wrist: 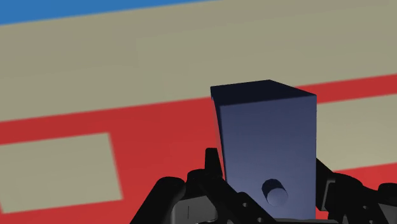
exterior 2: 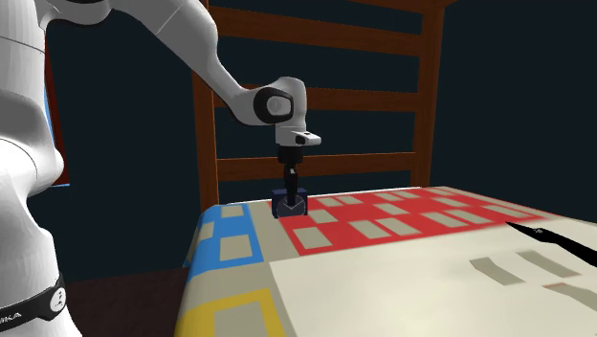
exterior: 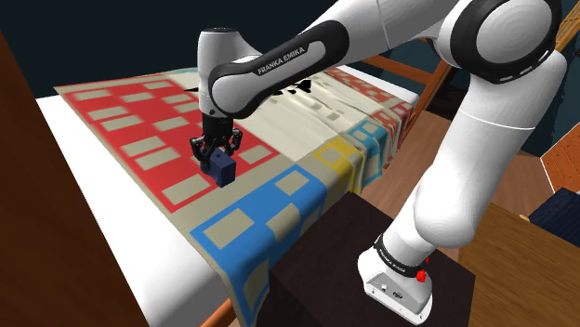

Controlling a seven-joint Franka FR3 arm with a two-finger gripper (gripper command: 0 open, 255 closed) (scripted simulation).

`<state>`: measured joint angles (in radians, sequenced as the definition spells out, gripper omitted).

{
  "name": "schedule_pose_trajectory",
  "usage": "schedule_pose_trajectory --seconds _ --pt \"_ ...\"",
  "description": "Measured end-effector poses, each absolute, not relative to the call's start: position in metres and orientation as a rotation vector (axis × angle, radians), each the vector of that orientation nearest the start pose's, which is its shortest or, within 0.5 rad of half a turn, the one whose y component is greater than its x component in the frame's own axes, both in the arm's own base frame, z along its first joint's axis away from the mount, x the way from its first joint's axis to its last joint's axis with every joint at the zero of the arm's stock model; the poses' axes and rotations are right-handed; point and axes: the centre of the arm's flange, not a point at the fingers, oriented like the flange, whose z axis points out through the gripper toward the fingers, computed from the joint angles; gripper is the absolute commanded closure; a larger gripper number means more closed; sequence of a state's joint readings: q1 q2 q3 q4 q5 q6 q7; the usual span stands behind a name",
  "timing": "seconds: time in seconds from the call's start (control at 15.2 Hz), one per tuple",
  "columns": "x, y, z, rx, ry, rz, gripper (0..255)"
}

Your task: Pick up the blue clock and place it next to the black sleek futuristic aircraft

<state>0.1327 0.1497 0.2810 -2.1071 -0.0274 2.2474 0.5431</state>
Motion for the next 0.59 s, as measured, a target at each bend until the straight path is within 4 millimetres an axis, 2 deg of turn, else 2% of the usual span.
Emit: schedule_pose_trajectory --seconds 0.2,0.59 --pt "0.519 0.225 0.351 -3.12 0.18 0.021 255" --pt "0.518 0.225 0.38 -3.12 0.18 0.021 255"
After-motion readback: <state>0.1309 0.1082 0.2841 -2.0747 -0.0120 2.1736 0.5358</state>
